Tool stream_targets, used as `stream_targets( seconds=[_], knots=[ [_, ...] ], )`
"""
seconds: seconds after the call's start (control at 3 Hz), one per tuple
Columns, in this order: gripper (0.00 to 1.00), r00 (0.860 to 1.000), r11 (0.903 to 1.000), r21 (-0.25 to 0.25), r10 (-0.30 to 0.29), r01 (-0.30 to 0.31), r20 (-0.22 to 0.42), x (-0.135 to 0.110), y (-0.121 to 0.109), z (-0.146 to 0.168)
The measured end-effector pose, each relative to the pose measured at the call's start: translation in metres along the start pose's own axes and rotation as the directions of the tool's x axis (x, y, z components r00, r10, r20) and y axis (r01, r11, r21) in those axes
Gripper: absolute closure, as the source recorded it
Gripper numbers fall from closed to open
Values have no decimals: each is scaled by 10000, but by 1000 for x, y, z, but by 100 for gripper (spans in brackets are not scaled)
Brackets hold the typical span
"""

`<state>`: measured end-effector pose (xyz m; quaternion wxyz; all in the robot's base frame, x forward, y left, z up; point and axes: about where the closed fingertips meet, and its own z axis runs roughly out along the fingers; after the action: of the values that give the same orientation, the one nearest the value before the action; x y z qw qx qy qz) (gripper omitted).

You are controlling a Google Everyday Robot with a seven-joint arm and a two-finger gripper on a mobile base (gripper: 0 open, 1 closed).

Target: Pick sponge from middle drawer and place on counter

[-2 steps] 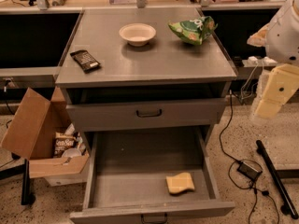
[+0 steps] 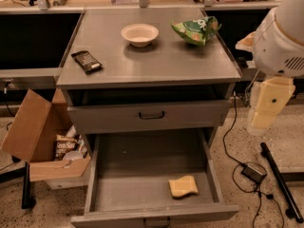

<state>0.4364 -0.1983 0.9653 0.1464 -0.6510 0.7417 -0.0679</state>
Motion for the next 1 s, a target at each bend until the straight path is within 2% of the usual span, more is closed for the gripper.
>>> stream_targets(
  seconds=[0.33,0.67,1.0],
  knots=[
    [0,9881,9875,-506,-1509,1493,-304,-16,26,43],
    [0,9788,9693,-1380,-2048,2034,43,-18,56,103],
    [0,9794,9512,-2415,-1704,1922,1083,-9,85,169]
  ],
)
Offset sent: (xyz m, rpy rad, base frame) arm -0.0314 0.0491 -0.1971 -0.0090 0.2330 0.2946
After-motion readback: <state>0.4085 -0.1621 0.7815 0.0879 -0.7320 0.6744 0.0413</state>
